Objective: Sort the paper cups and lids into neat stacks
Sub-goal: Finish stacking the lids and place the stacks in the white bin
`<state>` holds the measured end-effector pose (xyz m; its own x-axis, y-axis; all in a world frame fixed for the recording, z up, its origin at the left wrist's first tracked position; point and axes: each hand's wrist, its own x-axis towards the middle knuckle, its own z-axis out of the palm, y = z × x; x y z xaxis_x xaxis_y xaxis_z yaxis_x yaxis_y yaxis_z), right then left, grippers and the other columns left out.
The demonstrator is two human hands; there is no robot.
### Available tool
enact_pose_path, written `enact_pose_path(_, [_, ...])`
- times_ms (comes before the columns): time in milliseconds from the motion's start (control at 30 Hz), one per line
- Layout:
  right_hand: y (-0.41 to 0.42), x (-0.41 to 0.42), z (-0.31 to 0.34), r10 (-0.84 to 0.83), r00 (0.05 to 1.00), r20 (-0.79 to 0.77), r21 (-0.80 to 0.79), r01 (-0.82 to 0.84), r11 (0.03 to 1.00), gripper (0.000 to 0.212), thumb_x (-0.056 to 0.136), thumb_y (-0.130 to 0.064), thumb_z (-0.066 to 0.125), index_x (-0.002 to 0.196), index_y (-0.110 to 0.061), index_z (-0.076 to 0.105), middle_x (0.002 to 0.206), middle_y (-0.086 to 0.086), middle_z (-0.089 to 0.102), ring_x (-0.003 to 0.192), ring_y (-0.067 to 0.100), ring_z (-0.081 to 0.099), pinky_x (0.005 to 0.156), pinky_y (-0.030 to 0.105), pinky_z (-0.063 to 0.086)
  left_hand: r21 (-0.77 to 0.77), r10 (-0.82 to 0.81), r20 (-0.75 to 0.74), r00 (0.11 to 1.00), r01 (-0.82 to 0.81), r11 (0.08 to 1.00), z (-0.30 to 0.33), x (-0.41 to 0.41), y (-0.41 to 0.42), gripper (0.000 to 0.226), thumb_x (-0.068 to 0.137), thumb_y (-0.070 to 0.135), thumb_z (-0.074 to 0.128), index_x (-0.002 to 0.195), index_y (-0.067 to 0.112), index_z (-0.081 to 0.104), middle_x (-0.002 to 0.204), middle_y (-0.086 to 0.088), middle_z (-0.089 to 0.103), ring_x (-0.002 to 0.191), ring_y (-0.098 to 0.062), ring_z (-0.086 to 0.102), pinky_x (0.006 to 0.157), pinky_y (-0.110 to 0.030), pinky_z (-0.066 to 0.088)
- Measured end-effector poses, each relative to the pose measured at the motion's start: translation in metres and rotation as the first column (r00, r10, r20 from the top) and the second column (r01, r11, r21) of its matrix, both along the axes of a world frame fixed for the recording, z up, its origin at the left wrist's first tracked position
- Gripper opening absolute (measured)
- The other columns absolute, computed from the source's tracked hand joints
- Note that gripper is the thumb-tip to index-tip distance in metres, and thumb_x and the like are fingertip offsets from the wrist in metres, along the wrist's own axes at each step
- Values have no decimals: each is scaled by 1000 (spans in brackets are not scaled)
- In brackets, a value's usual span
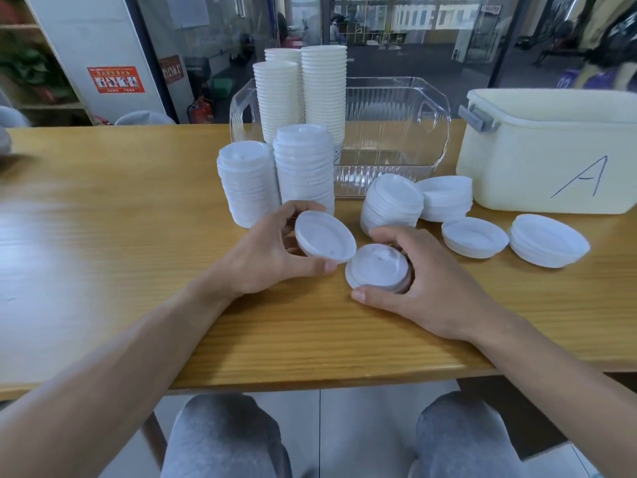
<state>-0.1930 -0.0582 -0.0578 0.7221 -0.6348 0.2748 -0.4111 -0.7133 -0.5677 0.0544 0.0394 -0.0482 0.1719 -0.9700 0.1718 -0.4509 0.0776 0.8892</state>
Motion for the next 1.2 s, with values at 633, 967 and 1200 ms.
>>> enact_pose_path(633, [-8, -5, 9, 68, 994, -82, 113, -59, 992, 80, 78, -39, 82, 145, -50, 39, 125, -34, 40, 130, -4, 39, 114, 30, 37, 12, 11, 107, 994, -12, 1000, 7, -11, 5, 78, 67, 60, 72, 140, 42, 52, 127, 23, 60, 119, 6, 55, 91, -9, 45])
enact_pose_path(967, [-3, 3, 1, -68, 995, -67, -71, 63, 995, 89, 65, -85, 68, 139, -42, 43, 130, -30, 46, 120, 2, 40, 103, 26, 35, -90, 149, 315, 937, -127, 988, 6, -25, 5, 68, 70, 70, 77, 128, 39, 58, 115, 21, 65, 108, 1, 58, 84, -18, 44])
enact_pose_path(1200, [-2, -2, 3, 15, 998, -68, 12, -14, 1000, 80, 78, -60, 74, 148, -48, 36, 137, -32, 43, 134, -4, 32, 114, 30, 34, -40, 295, 570, 767, -333, 942, 17, -51, 3, 67, 71, 86, 60, 121, 43, 48, 115, 24, 59, 100, -1, 58, 73, -29, 45])
